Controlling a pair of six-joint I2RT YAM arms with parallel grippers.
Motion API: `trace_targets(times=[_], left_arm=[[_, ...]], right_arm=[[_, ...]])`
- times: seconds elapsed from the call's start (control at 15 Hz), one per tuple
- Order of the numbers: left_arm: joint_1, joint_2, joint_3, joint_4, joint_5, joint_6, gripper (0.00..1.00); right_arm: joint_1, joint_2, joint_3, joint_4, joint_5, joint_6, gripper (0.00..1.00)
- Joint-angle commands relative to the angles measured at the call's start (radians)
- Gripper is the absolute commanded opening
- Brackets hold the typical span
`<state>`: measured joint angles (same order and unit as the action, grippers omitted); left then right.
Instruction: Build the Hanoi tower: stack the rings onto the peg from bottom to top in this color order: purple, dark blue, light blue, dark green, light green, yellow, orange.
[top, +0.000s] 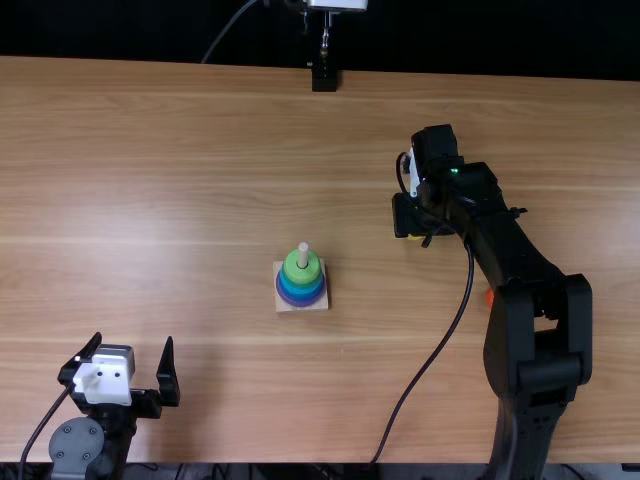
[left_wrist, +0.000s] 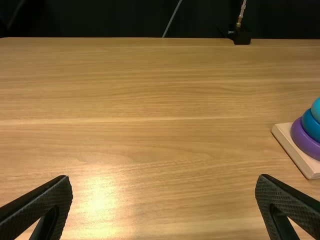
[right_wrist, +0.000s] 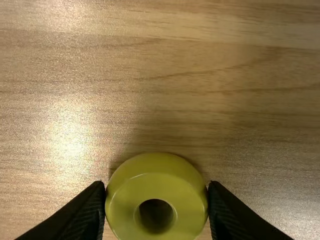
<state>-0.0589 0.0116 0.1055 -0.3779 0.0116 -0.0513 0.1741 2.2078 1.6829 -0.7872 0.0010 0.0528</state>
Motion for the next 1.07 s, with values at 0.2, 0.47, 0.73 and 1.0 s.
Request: trace_targets(times=[0.2, 0.47, 0.73, 1.0], left_arm=[[0.001, -0.012, -0.105, -0.081, 0.014, 0.014, 1.00], [0.001, -0.012, -0.105, -0.081, 0.014, 0.014, 1.00], [0.001, -0.012, -0.105, -0.079, 0.014, 0.014, 1.00], [0.001, -0.012, -0.105, -0.079, 0.014, 0.014, 1.00]], right_arm=[[-0.008, 0.012, 0.015, -0.002, 0.006, -0.016, 0.00], [-0.002, 0.003, 0.083, -0.155, 0.005, -0.018, 0.00], [0.025, -0.102, 0.175, -0.326, 0.003, -0.014, 0.00], [0.111, -0.207, 0.221, -0.401, 0.001, -0.016, 0.00]])
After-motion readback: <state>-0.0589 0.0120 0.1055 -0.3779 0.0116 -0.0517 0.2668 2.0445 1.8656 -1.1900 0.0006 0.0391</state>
